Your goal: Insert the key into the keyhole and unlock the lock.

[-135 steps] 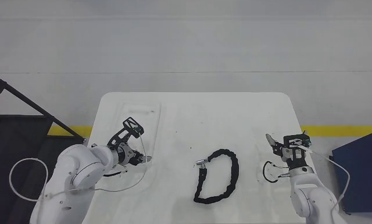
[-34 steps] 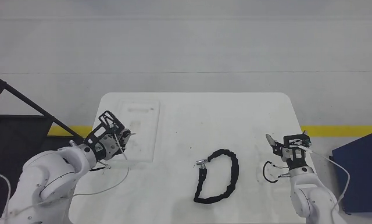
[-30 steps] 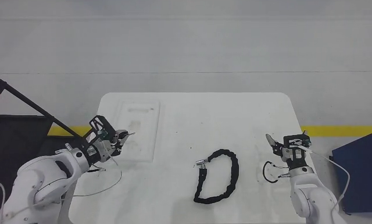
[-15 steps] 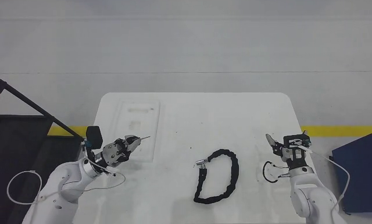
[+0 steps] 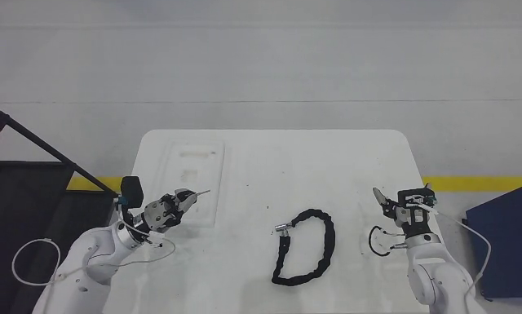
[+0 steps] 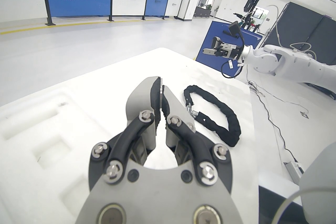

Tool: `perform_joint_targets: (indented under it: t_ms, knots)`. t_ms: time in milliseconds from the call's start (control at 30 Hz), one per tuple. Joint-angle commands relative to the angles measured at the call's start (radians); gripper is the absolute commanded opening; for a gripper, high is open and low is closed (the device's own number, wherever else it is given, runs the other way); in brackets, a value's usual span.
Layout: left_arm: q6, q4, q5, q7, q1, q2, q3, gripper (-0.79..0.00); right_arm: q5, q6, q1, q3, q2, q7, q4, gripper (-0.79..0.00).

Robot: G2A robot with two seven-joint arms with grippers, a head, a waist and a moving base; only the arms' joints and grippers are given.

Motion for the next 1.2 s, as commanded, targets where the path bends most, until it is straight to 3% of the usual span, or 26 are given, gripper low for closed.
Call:
perform_joint_targets:
  t_ms: [0, 133, 267, 433, 633, 733, 1167]
  knots:
    - [0.0, -0.014, -0.111, -0.041, 0.003, 0.009, 0.069, -0.785, 0.0, 0.0, 0.0, 0.0, 0.0, 0.0, 0.0, 0.0]
    - [0.0, 0.04, -0.371, -0.158, -0.03, 0.047, 0.135, -0.785, 0.0, 0.0, 0.0, 0.0, 0.0, 0.0, 0.0, 0.0]
    - [0.0, 0.049, -0.505, -0.228, -0.034, 0.085, 0.134, -0.785, -0.006, -0.002, 0.002, -0.001, 0.0, 0.001, 0.0, 0.0]
    - [0.0, 0.033, -0.541, -0.216, -0.023, 0.095, 0.13, -0.785, -0.394, -0.022, 0.1, -0.098, 0.008, 0.05, 0.02, 0.0]
    - [0.0, 0.033, -0.541, -0.216, -0.023, 0.095, 0.13, -0.785, -0.701, -0.174, 0.254, -0.268, 0.008, 0.065, 0.046, 0.0]
    - [0.0, 0.033, -0.541, -0.216, -0.023, 0.095, 0.13, -0.785, -0.707, -0.261, 0.325, -0.347, -0.003, 0.112, 0.069, 0.0]
    - [0.0, 0.033, -0.541, -0.216, -0.023, 0.095, 0.13, -0.785, -0.653, -0.267, 0.351, -0.377, -0.012, 0.128, 0.074, 0.0]
